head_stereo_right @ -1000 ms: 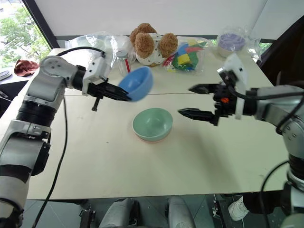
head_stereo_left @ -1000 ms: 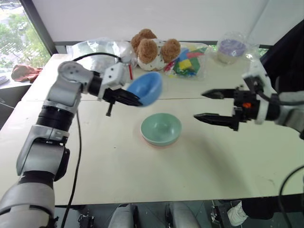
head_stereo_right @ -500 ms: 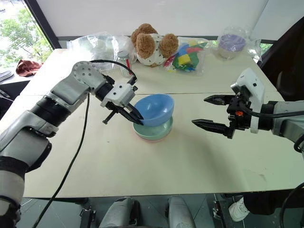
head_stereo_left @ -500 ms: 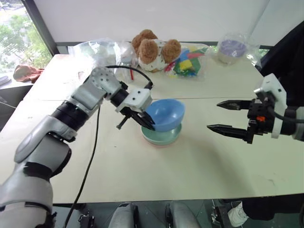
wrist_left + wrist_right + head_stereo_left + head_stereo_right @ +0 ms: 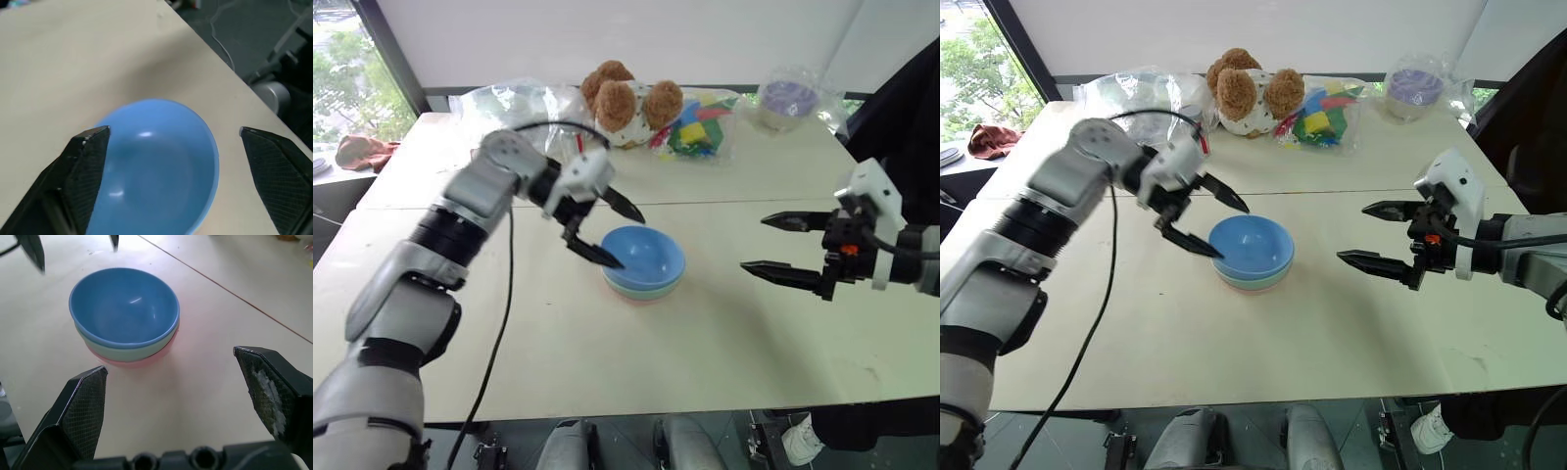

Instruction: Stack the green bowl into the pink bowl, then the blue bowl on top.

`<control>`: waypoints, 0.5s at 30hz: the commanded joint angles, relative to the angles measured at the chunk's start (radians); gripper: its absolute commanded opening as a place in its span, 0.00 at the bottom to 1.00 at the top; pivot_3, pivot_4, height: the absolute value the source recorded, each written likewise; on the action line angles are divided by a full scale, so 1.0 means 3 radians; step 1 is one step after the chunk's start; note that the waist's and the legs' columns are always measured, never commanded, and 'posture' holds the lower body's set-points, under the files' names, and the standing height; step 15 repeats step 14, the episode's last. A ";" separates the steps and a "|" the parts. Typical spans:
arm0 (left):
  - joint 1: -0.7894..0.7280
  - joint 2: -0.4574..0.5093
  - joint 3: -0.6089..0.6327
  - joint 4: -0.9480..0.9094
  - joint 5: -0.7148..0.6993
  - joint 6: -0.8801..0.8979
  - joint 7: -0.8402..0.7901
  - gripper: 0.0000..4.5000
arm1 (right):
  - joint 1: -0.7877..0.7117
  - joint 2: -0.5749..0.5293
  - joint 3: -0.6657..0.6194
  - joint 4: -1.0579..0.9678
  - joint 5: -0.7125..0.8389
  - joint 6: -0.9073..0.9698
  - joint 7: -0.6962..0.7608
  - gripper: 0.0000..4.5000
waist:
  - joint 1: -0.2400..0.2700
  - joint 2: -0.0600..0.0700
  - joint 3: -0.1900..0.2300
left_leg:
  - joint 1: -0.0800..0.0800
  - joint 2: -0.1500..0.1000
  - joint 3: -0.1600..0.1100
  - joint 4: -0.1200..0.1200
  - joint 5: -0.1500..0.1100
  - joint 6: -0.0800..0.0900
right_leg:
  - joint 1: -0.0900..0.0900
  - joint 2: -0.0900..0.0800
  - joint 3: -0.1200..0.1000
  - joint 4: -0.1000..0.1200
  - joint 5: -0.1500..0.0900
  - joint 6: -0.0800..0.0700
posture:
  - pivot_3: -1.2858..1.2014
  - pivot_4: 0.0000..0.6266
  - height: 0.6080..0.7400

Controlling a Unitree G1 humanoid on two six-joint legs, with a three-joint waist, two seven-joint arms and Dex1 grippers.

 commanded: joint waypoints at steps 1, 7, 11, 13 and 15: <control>0.0059 0.0308 0.0485 -0.0304 -0.0098 0.0369 0.0023 0.99 | -0.0014 -0.0083 0.0027 0.0015 -0.0059 -0.0143 0.0082 1.00 | -0.0006 0.0000 0.0000 | 0.0000 0.0001 0.0000 0.0000 0.0000 0.0000 | 0.0000 0.0000 0.0000 0.0000 0.0000 0.0000 | 0.52 0.24 1.00; 0.0805 0.0771 0.1266 -0.1046 -0.0363 0.1131 0.0526 0.99 | -0.0125 -0.0095 0.0248 0.0119 -0.0141 -0.0302 0.0218 1.00 | 0.0003 0.0001 -0.0001 | 0.0002 0.0002 0.0000 0.0001 0.0001 -0.0001 | 0.0001 -0.0006 0.0000 0.0001 0.0000 0.0000 | 0.52 0.24 1.00; 0.1621 0.0963 0.1757 -0.1656 -0.0489 0.1440 0.0936 0.99 | -0.0195 -0.0084 0.0431 0.0192 -0.0247 -0.0422 0.0300 1.00 | 0.0004 0.0001 -0.0001 | 0.0002 0.0003 0.0000 0.0002 0.0001 -0.0002 | 0.0002 -0.0010 0.0000 0.0002 0.0000 0.0000 | 0.52 0.24 1.00; 0.2068 0.1000 0.2029 -0.1951 -0.0575 0.1597 0.1135 0.99 | -0.0264 -0.0054 0.0515 0.0245 -0.0260 -0.0448 0.0333 1.00 | 0.0010 0.0001 -0.0001 | 0.0002 0.0004 0.0000 0.0002 0.0001 -0.0002 | 0.0002 -0.0011 -0.0002 0.0002 0.0000 0.0000 | 0.52 0.24 1.00; 0.2210 0.0992 0.2143 -0.2055 -0.0633 0.1685 0.1236 0.99 | -0.0299 -0.0046 0.0555 0.0271 -0.0270 -0.0463 0.0350 1.00 | 0.0010 0.0001 -0.0001 | 0.0002 0.0004 0.0001 0.0002 0.0001 -0.0002 | 0.0002 -0.0012 -0.0002 0.0001 0.0000 0.0000 | 0.52 0.24 1.00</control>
